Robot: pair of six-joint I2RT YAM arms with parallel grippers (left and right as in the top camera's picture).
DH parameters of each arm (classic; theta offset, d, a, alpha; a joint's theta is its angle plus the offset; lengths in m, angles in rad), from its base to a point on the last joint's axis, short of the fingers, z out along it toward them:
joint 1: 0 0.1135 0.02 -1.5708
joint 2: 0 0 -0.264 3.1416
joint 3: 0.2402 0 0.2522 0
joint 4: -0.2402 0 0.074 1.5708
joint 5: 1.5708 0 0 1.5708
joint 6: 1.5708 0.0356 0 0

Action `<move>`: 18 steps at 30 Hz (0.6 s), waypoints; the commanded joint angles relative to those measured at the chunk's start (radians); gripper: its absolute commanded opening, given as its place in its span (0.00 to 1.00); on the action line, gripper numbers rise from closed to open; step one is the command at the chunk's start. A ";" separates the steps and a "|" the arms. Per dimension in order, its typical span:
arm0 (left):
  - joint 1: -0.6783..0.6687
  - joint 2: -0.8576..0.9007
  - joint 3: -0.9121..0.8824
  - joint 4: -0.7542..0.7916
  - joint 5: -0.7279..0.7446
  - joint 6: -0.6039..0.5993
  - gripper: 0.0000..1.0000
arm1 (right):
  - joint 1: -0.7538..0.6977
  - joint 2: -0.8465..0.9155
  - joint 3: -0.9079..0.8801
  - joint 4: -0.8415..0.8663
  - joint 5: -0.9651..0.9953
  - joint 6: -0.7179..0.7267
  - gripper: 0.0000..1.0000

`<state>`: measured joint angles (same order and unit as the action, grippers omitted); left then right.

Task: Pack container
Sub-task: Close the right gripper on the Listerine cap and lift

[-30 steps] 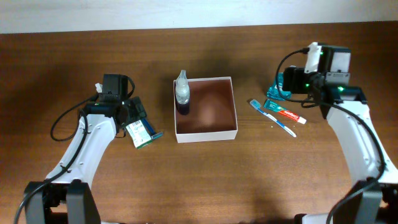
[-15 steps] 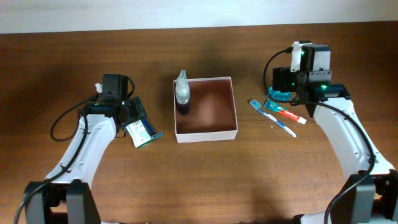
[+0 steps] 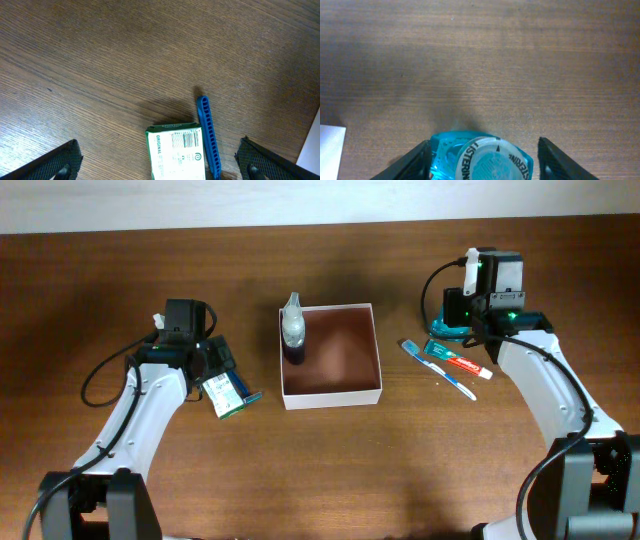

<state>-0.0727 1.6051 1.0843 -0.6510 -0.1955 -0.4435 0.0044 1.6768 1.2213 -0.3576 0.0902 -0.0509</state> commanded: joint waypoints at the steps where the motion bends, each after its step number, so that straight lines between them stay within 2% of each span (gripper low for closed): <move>1: -0.003 0.005 -0.002 0.000 -0.011 -0.013 0.99 | 0.002 0.009 0.021 0.014 0.016 0.007 0.58; 8: -0.003 0.005 -0.002 0.000 -0.011 -0.013 0.99 | 0.002 0.009 0.021 0.015 0.016 0.007 0.40; 15: -0.003 0.005 -0.002 0.000 -0.011 -0.013 0.99 | 0.002 0.009 0.021 0.018 0.016 0.007 0.38; 18: -0.003 0.005 -0.002 0.000 -0.011 -0.013 0.99 | 0.002 0.009 0.021 0.021 0.016 0.007 0.30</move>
<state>-0.0727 1.6047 1.0843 -0.6510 -0.1959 -0.4435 0.0044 1.6768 1.2213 -0.3428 0.0906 -0.0502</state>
